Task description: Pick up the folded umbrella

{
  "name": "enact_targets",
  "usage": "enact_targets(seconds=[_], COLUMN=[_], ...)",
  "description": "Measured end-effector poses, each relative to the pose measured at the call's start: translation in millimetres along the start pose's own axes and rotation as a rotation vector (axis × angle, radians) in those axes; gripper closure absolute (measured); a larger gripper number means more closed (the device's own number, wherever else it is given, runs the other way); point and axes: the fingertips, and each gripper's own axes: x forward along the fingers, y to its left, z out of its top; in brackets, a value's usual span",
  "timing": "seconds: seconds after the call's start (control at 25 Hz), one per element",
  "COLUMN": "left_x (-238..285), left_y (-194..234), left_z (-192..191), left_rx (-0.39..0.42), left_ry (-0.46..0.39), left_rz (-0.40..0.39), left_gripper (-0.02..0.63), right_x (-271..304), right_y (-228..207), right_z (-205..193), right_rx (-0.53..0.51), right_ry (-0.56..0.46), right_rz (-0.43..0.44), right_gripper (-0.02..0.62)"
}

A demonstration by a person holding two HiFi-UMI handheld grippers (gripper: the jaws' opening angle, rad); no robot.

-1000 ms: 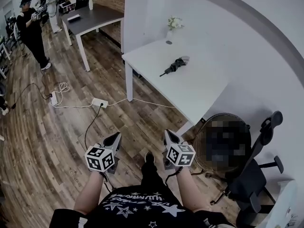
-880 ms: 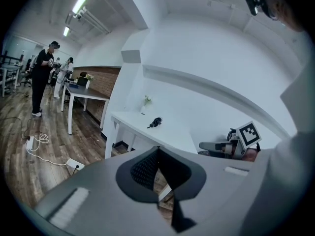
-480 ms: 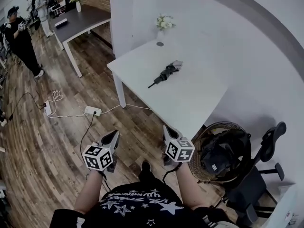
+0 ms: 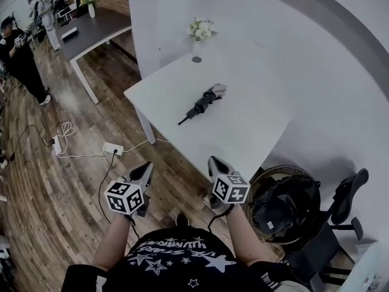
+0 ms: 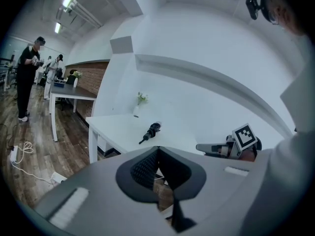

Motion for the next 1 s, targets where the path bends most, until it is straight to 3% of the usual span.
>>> enact_targets(seconds=[0.56,1.0], left_x=[62.2,153.1], left_y=[-5.2,-0.6], left_z=[28.8,55.5], left_rx=[0.015,0.045], left_ry=[-0.001,0.054], left_rz=[-0.02,-0.148], left_gripper=[0.603,0.603], right_x=[19.0,44.6], right_y=[-48.4,-90.6], right_z=[13.1,37.7], right_rx=[0.059,0.11], right_ry=[-0.004,-0.042], right_rz=[-0.03,-0.149], right_gripper=[0.578,0.578])
